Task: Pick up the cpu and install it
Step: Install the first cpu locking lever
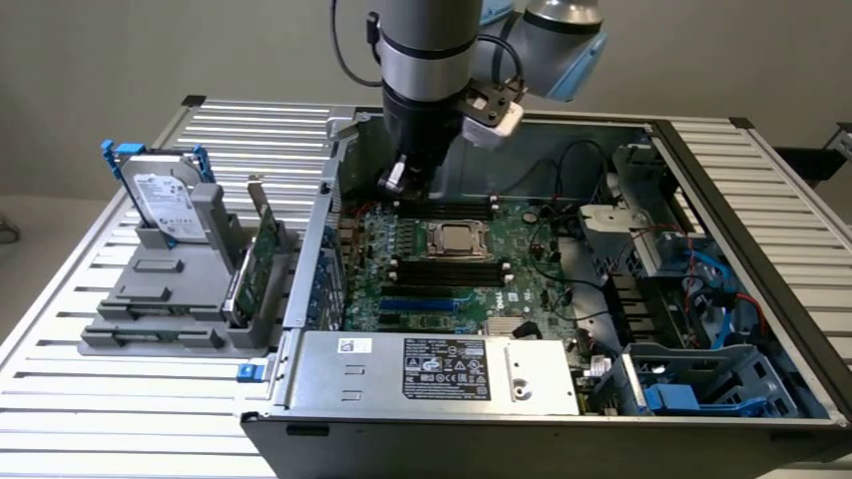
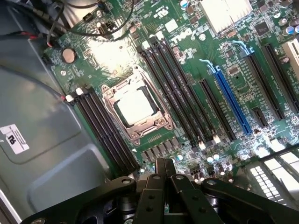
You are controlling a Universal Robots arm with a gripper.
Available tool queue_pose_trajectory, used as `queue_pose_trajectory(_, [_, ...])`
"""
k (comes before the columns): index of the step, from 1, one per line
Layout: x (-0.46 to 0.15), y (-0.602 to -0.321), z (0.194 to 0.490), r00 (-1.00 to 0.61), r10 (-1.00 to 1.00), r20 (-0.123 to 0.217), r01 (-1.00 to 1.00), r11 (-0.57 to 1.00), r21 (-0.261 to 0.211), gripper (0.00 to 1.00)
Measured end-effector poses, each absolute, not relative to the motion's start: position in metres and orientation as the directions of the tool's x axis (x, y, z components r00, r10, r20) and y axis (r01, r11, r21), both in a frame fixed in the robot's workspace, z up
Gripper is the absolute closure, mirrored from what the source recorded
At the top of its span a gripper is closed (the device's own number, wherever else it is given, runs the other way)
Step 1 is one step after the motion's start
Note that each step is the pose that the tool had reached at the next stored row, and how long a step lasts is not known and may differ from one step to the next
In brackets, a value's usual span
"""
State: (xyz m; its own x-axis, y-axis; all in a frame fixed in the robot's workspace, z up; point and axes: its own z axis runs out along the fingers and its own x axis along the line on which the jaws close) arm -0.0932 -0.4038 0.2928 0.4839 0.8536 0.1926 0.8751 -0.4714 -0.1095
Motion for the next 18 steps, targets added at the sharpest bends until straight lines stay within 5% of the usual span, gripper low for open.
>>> queue_pose_trajectory(10, [-0.093, -0.404, 0.286, 0.324, 0.927, 0.19, 0.945, -0.309, -0.108, 0.89])
queue_pose_trajectory(18, [-0.093, -0.404, 0.282, 0.241, 0.959, 0.15, 0.969, -0.228, -0.097, 0.89])
